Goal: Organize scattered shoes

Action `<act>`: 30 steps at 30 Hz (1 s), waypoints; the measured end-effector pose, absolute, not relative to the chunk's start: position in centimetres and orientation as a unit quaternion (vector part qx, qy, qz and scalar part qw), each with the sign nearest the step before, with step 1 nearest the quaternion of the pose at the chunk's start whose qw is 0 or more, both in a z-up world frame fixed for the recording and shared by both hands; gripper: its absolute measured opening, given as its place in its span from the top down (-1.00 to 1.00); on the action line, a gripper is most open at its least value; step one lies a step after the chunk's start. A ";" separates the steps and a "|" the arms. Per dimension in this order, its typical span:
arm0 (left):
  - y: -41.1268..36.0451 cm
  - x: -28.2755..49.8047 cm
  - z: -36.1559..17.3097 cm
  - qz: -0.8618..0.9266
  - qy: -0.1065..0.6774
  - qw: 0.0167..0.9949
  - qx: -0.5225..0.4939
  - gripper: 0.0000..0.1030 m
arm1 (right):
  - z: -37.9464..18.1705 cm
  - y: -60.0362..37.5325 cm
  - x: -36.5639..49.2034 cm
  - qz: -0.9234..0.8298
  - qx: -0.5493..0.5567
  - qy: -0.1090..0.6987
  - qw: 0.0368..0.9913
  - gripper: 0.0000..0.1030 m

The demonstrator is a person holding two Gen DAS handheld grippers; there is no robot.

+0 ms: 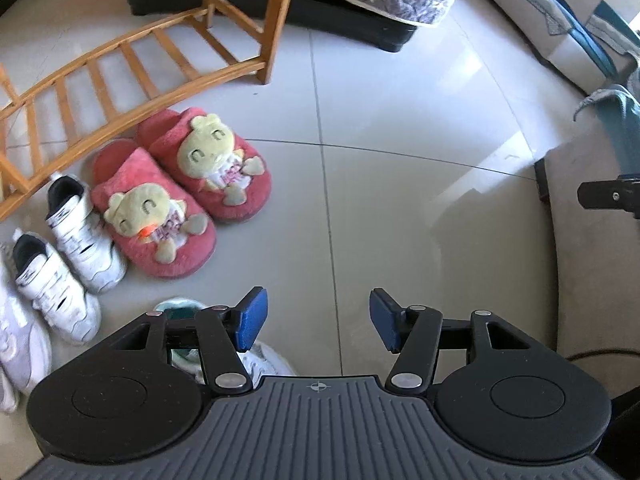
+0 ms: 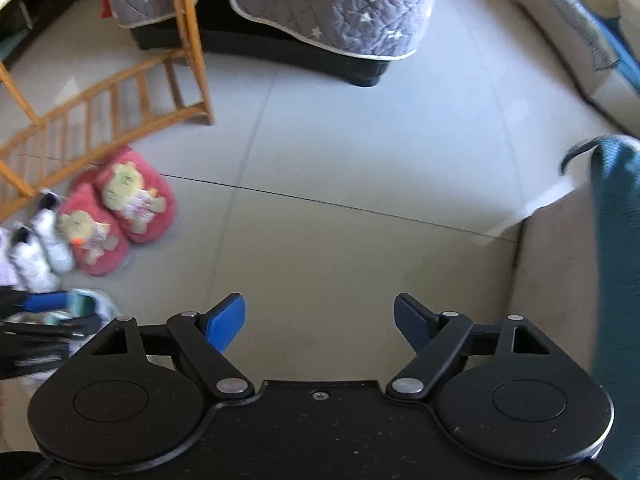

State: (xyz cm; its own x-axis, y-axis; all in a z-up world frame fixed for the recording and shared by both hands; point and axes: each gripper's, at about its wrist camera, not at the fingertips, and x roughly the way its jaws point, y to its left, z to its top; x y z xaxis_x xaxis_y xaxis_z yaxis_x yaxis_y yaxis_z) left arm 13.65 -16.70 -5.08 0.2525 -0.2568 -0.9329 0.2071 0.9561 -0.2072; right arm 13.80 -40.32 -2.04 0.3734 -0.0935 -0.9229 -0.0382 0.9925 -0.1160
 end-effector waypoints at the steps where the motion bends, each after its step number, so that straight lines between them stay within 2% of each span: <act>1: -16.4 13.6 -4.7 -0.141 0.591 0.794 -0.020 -0.12 | -1.8 -40.0 13.9 -0.022 -0.069 0.549 0.833 -0.63; 7: -14.5 12.9 -2.3 -0.115 0.588 0.800 -0.006 -0.12 | -1.2 -38.9 14.3 -0.014 -0.015 0.533 0.846 -0.63; 10: -13.6 12.4 -1.3 -0.107 0.581 0.807 -0.002 -0.13 | -1.3 -36.9 14.4 -0.007 -0.051 0.512 0.857 -0.63; 13: -11.8 11.8 -0.6 -0.078 0.570 0.818 -0.012 -0.23 | -0.7 -36.1 14.2 0.000 -0.054 0.502 0.863 -0.64; 18: -9.8 10.5 -0.8 -0.040 0.577 0.815 -0.034 -0.23 | -0.9 -33.6 14.3 0.029 -0.070 0.490 0.869 -0.64; 26: -10.2 9.4 0.0 -0.025 0.582 0.813 -0.022 -0.23 | -1.1 -34.1 14.4 0.013 -0.076 0.492 0.867 -0.64; 30: -11.3 8.9 2.2 -0.008 0.555 0.832 -0.006 -0.25 | -1.1 -35.5 14.0 -0.007 -0.053 0.498 0.865 -0.64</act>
